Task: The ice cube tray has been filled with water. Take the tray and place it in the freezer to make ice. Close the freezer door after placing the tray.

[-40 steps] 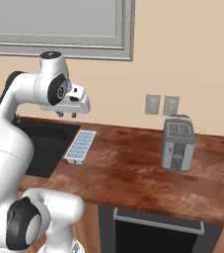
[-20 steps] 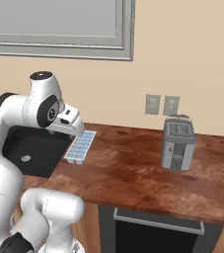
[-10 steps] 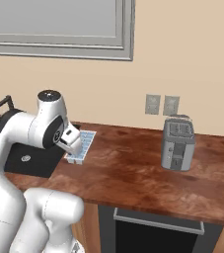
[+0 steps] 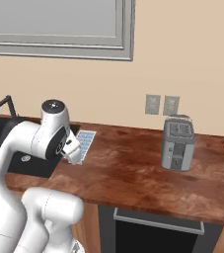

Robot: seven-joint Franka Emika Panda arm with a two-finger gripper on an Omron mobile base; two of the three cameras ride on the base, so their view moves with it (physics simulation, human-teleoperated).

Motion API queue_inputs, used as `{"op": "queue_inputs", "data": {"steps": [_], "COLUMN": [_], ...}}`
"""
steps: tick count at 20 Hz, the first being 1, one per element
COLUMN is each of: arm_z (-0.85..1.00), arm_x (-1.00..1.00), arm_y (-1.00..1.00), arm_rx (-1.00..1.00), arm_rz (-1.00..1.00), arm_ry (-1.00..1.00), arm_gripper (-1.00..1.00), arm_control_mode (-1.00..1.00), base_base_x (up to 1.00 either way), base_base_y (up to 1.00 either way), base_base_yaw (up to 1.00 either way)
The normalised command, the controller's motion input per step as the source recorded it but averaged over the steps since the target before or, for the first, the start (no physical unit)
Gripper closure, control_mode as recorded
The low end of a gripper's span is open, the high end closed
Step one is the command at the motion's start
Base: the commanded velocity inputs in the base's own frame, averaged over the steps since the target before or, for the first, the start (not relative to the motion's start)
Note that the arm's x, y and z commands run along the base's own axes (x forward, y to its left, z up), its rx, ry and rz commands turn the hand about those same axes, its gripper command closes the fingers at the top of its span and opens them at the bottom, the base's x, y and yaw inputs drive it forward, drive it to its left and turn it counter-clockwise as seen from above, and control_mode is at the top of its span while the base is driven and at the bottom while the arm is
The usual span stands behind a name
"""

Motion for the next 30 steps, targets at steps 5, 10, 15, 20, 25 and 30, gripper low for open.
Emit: {"op": "queue_inputs", "data": {"steps": [5, 10, 15, 20, 25, 30], "arm_z": [-0.06, -0.33, -0.49, -0.52, -0.48, -0.29], "arm_x": [0.28, 0.35, 0.25, 0.19, 0.29, 0.31], "arm_y": [0.00, -0.01, 0.00, 0.00, 0.00, 0.00], "arm_rx": [0.03, 0.03, 0.07, 0.08, 0.07, 0.08], "arm_rz": [-0.04, 0.00, 0.00, -0.05, -0.07, -0.07], "arm_ry": [0.01, 0.00, 0.00, 0.00, 0.00, -0.04], "arm_gripper": [-1.00, -1.00, -1.00, -1.00, -1.00, -1.00], "arm_control_mode": [-1.00, -1.00, -1.00, -1.00, -1.00, -1.00], "base_base_x": [0.00, 0.00, 0.00, 0.00, 0.00, 0.00], "base_base_y": [0.00, 0.00, 0.00, 0.00, 0.00, 0.00], "base_base_yaw": [0.00, 0.00, 0.00, 0.00, 0.00, 0.00]}}
